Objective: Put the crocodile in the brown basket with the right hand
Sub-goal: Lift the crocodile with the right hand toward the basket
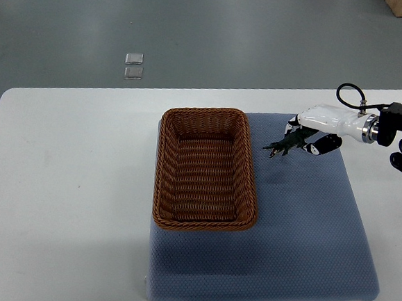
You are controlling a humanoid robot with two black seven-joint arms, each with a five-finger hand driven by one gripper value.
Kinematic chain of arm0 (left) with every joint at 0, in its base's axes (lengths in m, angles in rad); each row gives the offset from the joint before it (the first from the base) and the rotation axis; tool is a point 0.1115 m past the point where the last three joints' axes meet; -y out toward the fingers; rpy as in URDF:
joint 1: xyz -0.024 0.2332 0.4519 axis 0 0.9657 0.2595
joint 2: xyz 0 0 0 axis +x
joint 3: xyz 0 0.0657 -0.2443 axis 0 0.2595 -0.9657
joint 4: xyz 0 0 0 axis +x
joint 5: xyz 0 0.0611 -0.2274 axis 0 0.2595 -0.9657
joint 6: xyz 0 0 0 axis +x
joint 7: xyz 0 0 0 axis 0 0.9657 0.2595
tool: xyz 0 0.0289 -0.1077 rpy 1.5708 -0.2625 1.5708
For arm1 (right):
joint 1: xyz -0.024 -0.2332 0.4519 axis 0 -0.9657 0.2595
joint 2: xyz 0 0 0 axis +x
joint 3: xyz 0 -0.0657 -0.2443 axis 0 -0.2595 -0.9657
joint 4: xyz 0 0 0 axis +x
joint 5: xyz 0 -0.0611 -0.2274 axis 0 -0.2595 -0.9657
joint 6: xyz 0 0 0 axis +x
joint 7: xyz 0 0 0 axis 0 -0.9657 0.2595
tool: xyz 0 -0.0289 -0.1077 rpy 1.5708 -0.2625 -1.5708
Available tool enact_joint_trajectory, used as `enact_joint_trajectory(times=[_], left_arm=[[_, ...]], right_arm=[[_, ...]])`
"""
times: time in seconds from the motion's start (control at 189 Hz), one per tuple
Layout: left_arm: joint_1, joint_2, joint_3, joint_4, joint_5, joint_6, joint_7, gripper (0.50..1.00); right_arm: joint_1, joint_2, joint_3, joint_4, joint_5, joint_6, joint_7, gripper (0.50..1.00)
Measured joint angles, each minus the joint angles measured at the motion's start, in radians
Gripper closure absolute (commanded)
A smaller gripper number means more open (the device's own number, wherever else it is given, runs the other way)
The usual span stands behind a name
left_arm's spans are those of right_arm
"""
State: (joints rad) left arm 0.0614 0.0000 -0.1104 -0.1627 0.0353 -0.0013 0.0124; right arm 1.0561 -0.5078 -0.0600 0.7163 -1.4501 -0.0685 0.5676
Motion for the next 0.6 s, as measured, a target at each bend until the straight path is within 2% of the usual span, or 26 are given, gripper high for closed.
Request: enact_joint_trajectory(times=[0.338,0.598], left_arm=[[0.000,0.000,0.000,0.000,0.000,0.000,0.000,0.500],[0.000,0.000,0.000,0.000,0.000,0.000,0.000,0.500]], right_arm=[[0.029,-0.004,0.056,0.000,0.043,0.086,0.001,1.000],[0.090,-0.003,0.071,0.006,0.065,0.114,0.005,1.000]])
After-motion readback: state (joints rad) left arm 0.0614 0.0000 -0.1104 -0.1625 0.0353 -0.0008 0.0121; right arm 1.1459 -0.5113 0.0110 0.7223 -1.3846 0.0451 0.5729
